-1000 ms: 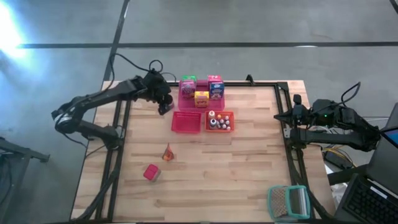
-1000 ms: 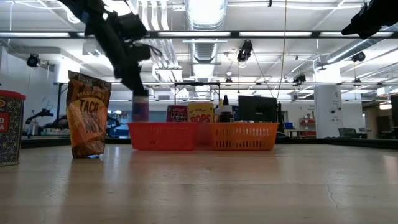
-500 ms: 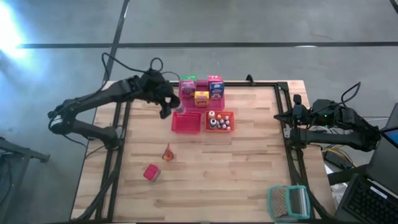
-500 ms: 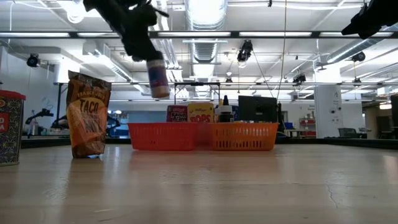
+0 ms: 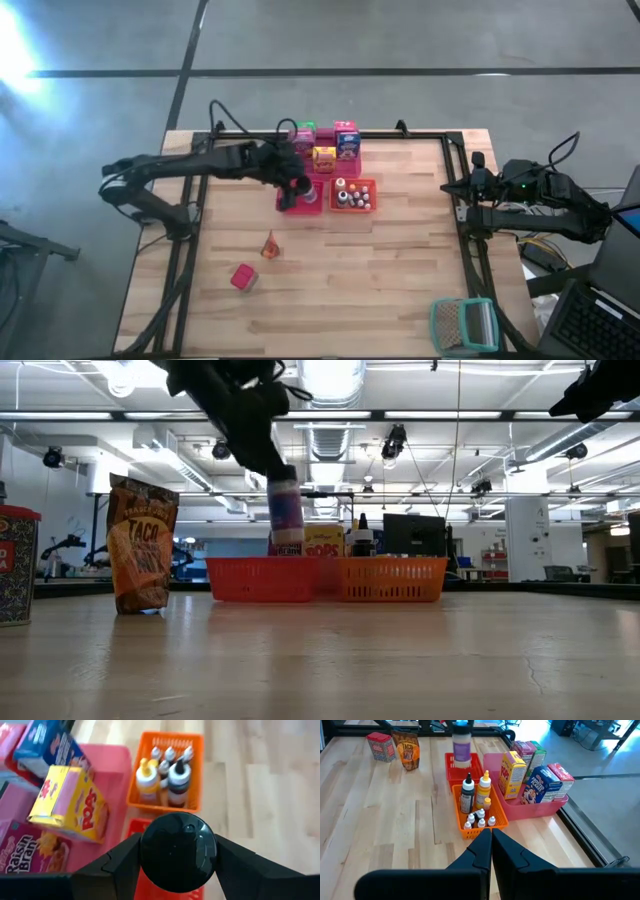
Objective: Pick & Place Kitchen Items
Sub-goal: Put the black seasoning bottle into the red bin
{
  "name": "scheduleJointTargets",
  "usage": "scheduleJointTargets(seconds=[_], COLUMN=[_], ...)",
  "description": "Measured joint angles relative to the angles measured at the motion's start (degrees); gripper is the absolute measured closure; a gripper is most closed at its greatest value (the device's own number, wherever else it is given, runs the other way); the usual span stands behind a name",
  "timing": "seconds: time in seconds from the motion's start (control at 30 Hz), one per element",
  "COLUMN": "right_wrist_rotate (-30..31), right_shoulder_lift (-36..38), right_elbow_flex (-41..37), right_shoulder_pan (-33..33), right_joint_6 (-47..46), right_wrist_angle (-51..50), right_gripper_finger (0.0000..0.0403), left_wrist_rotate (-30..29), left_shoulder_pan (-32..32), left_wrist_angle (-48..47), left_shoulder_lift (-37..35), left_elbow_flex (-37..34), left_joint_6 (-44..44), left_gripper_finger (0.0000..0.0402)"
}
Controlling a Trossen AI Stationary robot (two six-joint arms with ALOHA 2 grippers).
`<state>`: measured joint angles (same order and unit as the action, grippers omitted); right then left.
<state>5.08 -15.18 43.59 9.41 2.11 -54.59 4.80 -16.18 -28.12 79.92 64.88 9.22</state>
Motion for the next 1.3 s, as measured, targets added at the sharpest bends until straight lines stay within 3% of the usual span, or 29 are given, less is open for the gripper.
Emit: scheduleJointTargets(seconds=[1.0, 1.3], right_wrist_rotate=[0.00, 0.00], right_shoulder_lift=[0.00, 0.00], right_elbow_flex=[0.00, 0.01], right_shoulder_pan=[0.00, 0.00], right_joint_6=[0.00, 0.00], right_wrist_angle=[0.02, 0.01], right_gripper_finger=[0.0394, 0.0394], left_wrist_rotate=[-2.95, -2.56], left_shoulder_pan=[-3.24, -3.24], left_wrist_angle=[5.77, 7.08], left_shoulder_lift=[14.51, 14.66], left_elbow_flex=[1.32, 1.32], left_joint_6=[2.27, 1.35], left_gripper_finger=[0.0177, 0.0145])
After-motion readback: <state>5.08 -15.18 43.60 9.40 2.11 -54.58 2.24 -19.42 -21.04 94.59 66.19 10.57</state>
